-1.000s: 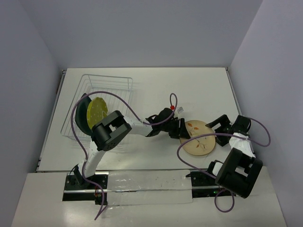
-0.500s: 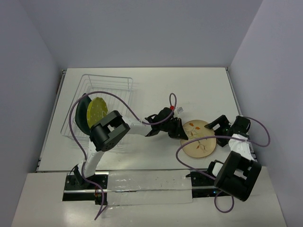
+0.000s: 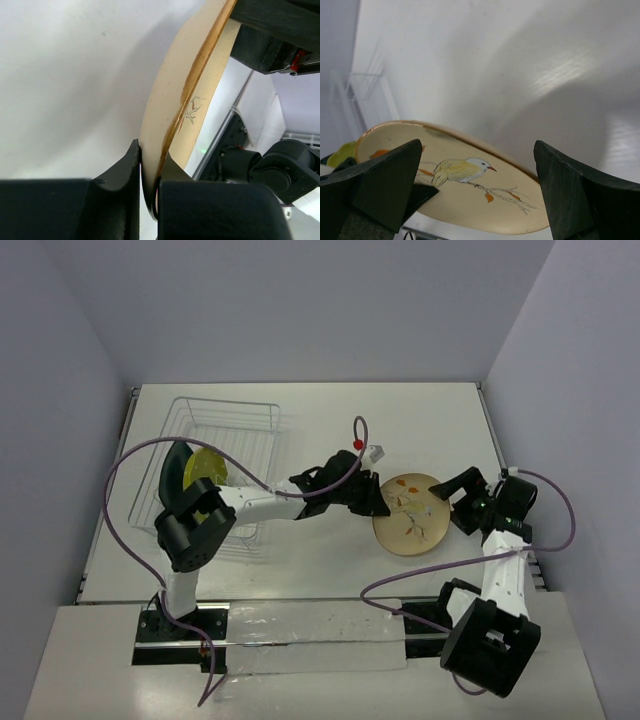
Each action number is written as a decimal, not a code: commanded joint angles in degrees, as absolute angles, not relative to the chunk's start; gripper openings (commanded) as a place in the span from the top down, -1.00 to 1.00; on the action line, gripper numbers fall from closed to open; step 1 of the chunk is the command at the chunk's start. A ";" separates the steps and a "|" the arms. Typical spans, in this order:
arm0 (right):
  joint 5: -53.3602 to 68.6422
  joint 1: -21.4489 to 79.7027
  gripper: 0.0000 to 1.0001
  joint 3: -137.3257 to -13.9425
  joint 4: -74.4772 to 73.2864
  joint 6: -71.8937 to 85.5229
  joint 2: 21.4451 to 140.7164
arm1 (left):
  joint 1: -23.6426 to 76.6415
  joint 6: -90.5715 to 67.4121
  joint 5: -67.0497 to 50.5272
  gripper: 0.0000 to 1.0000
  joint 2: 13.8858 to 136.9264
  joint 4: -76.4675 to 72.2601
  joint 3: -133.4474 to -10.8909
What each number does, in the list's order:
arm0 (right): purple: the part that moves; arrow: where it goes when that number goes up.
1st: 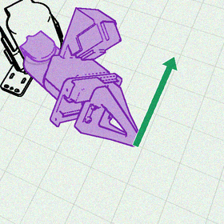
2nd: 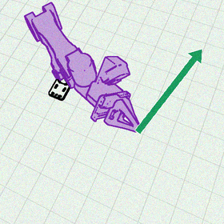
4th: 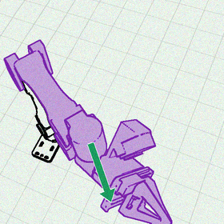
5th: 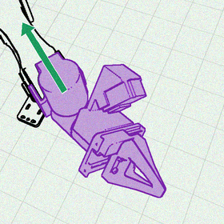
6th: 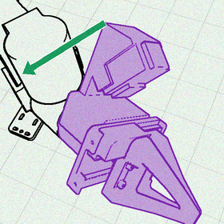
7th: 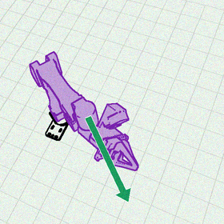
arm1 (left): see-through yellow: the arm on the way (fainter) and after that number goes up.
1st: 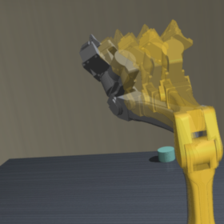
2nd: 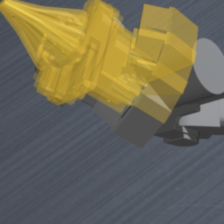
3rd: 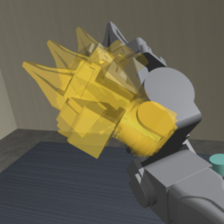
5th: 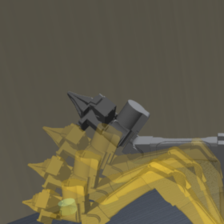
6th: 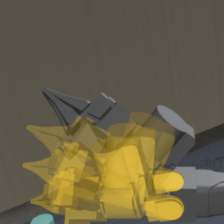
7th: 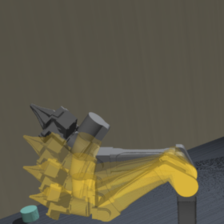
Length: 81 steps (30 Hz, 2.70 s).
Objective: Load the plates into the dish rack
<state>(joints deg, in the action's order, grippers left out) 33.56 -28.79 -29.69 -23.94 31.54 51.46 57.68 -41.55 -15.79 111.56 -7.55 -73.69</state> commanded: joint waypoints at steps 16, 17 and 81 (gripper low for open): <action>25.76 -22.50 -0.99 -41.73 -23.47 27.34 44.70 | 43.41 -30.14 -9.90 1.00 101.31 3.08 -84.34; 24.99 -22.50 -0.99 -42.21 -23.23 27.33 44.78 | 42.89 -29.50 -9.22 1.00 100.51 3.84 -84.54; -1.94 -8.69 -0.99 -41.57 -28.41 25.38 52.76 | 38.51 -26.67 41.03 1.00 68.36 51.44 -71.11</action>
<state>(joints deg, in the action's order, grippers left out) -2.30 -9.74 -40.82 -28.45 25.63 53.43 37.75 -23.63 38.02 69.08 51.38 -69.10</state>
